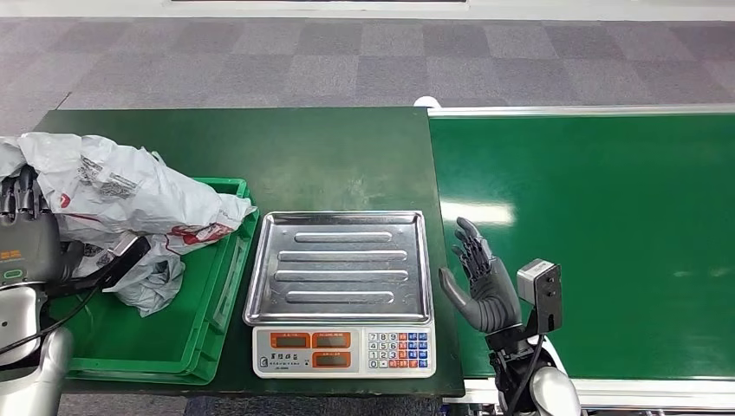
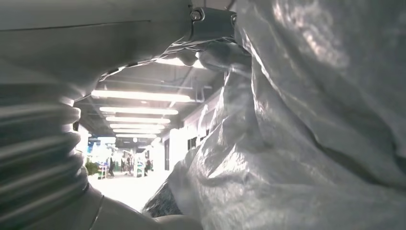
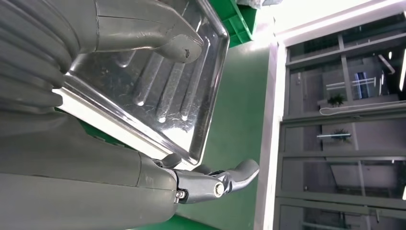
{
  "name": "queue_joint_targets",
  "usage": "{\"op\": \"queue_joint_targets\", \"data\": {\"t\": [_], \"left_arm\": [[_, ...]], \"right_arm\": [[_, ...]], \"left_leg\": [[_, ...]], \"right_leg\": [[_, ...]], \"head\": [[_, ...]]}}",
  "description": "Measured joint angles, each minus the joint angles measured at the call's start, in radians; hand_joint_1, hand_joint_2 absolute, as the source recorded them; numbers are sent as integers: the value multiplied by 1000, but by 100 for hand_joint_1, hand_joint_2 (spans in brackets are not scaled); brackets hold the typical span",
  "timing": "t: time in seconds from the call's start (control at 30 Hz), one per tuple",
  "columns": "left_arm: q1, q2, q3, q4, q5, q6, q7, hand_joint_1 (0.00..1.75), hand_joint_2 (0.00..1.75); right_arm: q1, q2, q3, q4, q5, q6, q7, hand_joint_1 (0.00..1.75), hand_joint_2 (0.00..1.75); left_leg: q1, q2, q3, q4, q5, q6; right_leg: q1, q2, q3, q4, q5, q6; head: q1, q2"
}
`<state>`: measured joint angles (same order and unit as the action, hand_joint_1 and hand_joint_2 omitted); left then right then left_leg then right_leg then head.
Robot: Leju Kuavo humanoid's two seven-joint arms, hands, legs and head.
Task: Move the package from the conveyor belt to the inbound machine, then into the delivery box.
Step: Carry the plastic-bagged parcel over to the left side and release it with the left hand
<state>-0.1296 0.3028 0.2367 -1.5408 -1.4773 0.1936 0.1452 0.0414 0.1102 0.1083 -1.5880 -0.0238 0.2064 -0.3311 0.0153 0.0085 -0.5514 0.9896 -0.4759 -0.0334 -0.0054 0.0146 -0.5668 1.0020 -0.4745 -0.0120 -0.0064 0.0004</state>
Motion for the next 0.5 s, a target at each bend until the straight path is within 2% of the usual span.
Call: {"op": "queue_joint_targets", "data": {"t": [0.23,0.37,0.5], "left_arm": [[3,-17,3,23,-2,-51,-10,0,175],[4,-21,8,34,-3,-81,-8,0,0],[14,-17,16,46,0,-140,-20,0,0]], "right_arm": [[7,0,0,0,0,-5,-5,0,175],[7,0,0,0,0,-3,-5,0,175],[9,0,0,0,-1,2,-7,0,175]], "left_leg": [[0,0,0,0,0,0],[0,0,0,0,0,0],[0,0,0,0,0,0]], "right_leg": [[0,0,0,0,0,0],[0,0,0,0,0,0],[0,0,0,0,0,0]], "head": [[0,0],[0,0],[0,0]]}}
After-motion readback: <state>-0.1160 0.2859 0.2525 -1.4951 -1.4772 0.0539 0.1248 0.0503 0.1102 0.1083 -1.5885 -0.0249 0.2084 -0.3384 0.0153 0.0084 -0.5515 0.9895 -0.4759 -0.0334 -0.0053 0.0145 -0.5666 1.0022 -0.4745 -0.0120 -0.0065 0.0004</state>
